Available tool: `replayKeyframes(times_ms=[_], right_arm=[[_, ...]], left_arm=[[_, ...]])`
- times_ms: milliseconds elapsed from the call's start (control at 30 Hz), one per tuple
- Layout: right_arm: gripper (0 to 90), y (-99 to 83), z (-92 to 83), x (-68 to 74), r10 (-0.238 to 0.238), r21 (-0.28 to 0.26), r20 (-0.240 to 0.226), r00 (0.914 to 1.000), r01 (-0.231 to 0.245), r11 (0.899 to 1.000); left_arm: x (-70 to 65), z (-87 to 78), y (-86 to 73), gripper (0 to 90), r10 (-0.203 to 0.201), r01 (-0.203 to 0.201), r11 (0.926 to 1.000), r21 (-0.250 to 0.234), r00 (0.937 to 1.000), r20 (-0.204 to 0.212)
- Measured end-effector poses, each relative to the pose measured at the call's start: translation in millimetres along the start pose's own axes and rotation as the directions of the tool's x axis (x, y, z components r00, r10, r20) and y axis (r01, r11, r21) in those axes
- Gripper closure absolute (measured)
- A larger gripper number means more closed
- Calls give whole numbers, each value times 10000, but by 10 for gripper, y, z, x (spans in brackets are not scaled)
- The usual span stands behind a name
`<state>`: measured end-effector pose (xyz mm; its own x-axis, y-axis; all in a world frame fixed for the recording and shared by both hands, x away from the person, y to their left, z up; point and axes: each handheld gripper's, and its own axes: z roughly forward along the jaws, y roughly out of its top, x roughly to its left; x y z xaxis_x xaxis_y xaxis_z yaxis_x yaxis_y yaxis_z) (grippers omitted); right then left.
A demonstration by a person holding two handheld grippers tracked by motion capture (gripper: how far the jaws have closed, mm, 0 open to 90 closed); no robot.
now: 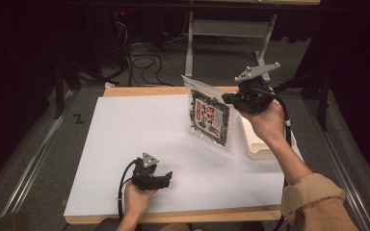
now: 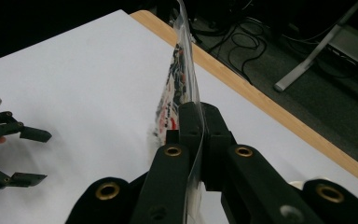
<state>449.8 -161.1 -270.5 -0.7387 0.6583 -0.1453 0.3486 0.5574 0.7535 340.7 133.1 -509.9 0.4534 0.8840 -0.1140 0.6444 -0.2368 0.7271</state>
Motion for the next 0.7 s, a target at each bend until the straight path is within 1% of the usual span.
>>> replayKeyframes(times_ms=[67, 100, 133, 167, 200, 300, 367, 433, 467, 500, 533, 567, 600, 633, 667, 700], right_arm=[[900, 23, -69, -7, -283, 7, 194, 9994, 283, 9996], [900, 33, -118, -24, -267, -117, 224, 9994, 270, 9996], [900, 41, -174, -48, -151, -253, 250, 9996, 158, 9996], [900, 48, -230, -80, -135, -351, 353, 9993, 148, 9993], [900, 54, -288, -108, -11, -412, 418, 9991, 28, 9991], [900, 49, -424, -187, 186, -673, 554, 9983, -149, 9976], [900, 35, -465, -232, 338, -695, 599, 9976, -296, 9971], [900, 30, -475, -257, 341, -669, 633, 9974, -298, 9973], [900, 21, -500, -314, 504, -721, 584, 9970, -462, 9963], [900, 21, -500, -314, 504, -721, 584, 9970, -462, 9963], [900, -6, -538, -381, 769, -917, 555, 9955, -716, 9932], [900, -26, -551, -414, 878, -981, 597, 9943, -817, 9918], [900, -48, -562, -445, 971, -999, 655, 9931, -903, 9909], [900, -48, -562, -445, 971, -999, 655, 9931, -903, 9909], [900, -97, -584, -502, 1142, -1010, 765, 9905, -1062, 9892], [900, -97, -584, -502, 1142, -1010, 765, 9905, -1062, 9892]], left_arm=[[-1, -34, 14, 234, 121, -123, 9997, -193, 9998, -130], [2, -51, 20, 236, 188, -197, 9992, -339, 9995, -260], [0, -69, 18, 237, 130, -139, 9992, -372, 9996, -255], [3, -75, 14, 239, 180, -196, 9987, -465, 9992, -343], [0, -80, 8, 240, 135, -148, 9991, -401, 9994, -310], [-1, -78, 6, 240, 191, -204, 9991, -374, 9993, -325], [0, -76, 6, 240, 181, -192, 9992, -354, 9993, -317], [6, -69, 0, 240, 120, -130, 9994, -308, 9995, -295], [17, -71, -1, 241, 44, -53, 9994, -328, 9996, -283], [17, -71, -1, 241, 44, -53, 9994, -328, 9996, -283], [25, -74, 3, 242, 9, -19, 9993, -363, 9996, -292], [25, -74, 3, 243, 9, -19, 9993, -363, 9996, -292], [25, -75, 4, 243, 31, -42, 9994, -346, 9995, -302], [25, -75, 4, 243, 31, -42, 9994, -346, 9995, -302], [19, -77, -2, 244, 56, -68, 9993, -366, 9995, -326], [19, -77, -2, 244, 56, -68, 9993, -366, 9995, -326]])
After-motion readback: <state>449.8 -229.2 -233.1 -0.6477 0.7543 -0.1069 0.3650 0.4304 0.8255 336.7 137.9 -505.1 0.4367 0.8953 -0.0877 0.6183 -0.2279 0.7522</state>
